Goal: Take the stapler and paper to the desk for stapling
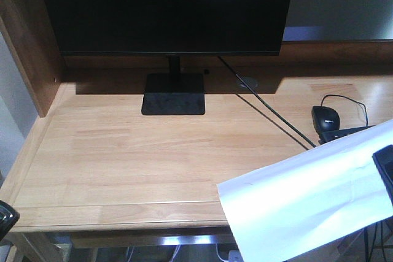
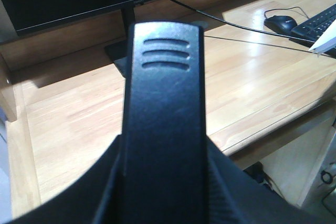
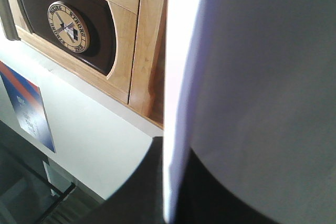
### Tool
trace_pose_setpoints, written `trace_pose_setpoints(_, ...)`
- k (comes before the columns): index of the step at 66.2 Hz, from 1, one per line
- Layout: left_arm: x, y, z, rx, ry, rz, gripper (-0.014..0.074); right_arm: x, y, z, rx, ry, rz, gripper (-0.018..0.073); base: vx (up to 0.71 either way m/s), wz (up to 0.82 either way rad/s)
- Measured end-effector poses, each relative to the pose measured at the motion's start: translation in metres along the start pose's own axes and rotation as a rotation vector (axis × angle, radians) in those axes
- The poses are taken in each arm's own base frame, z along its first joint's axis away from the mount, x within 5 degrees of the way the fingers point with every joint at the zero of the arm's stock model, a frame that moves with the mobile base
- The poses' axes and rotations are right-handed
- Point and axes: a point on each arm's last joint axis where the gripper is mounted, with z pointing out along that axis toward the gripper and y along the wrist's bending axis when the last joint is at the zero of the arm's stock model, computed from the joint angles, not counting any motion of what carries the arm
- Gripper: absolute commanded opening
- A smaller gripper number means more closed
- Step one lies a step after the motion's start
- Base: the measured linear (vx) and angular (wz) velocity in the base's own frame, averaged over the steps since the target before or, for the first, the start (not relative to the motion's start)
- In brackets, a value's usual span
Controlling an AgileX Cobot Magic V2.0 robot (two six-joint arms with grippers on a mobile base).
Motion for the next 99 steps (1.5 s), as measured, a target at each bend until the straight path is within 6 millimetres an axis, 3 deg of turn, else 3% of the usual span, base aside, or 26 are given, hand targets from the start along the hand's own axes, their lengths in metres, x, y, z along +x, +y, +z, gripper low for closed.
trace_pose_setpoints(19, 0.007, 0.001, 0.011, -0.006, -0.018, -0.020, -0.0007, 0.000, 0.000, 0.000, 0.000, 0.000, 0.000, -0.0005, 0.00, 0.00)
trace_pose_setpoints(28, -0.012, 0.004, 0.019, -0.020, -0.064, -0.037, -0.0007, 0.000, 0.000, 0.000, 0.000, 0.000, 0.000, -0.0005, 0.00, -0.01)
trace_pose_setpoints(36, -0.043, 0.009, 0.034, -0.018, -0.011, 0.009, -0.0007, 0.000, 0.000, 0.000, 0.000, 0.000, 0.000, -0.0005, 0.00, 0.00)
trace_pose_setpoints(48, -0.085, 0.015, 0.071, 0.022, 0.129, 0.118, -0.0007, 0.000, 0.000, 0.000, 0.000, 0.000, 0.000, -0.0005, 0.00, 0.00)
trace_pose_setpoints(62, -0.111, 0.010, 0.126, 0.187, 0.243, 0.175, -0.0007, 0.000, 0.000, 0.000, 0.000, 0.000, 0.000, -0.0005, 0.00, 0.00)
trace_pose_setpoints(71, -0.120, 0.004, 0.165, 0.333, 0.279, 0.210, -0.0007, 0.000, 0.000, 0.000, 0.000, 0.000, 0.000, -0.0005, 0.00, 0.00)
trace_pose_setpoints(86, -0.117, 0.001, 0.229, 0.519, 0.356, 0.374, -0.0007, 0.000, 0.000, 0.000, 0.000, 0.000, 0.000, -0.0005, 0.00, 0.00)
trace_pose_setpoints(99, -0.111, 0.023, 0.266, 0.544, 0.323, 0.389, -0.0007, 0.000, 0.000, 0.000, 0.000, 0.000, 0.000, -0.0005, 0.00, 0.00)
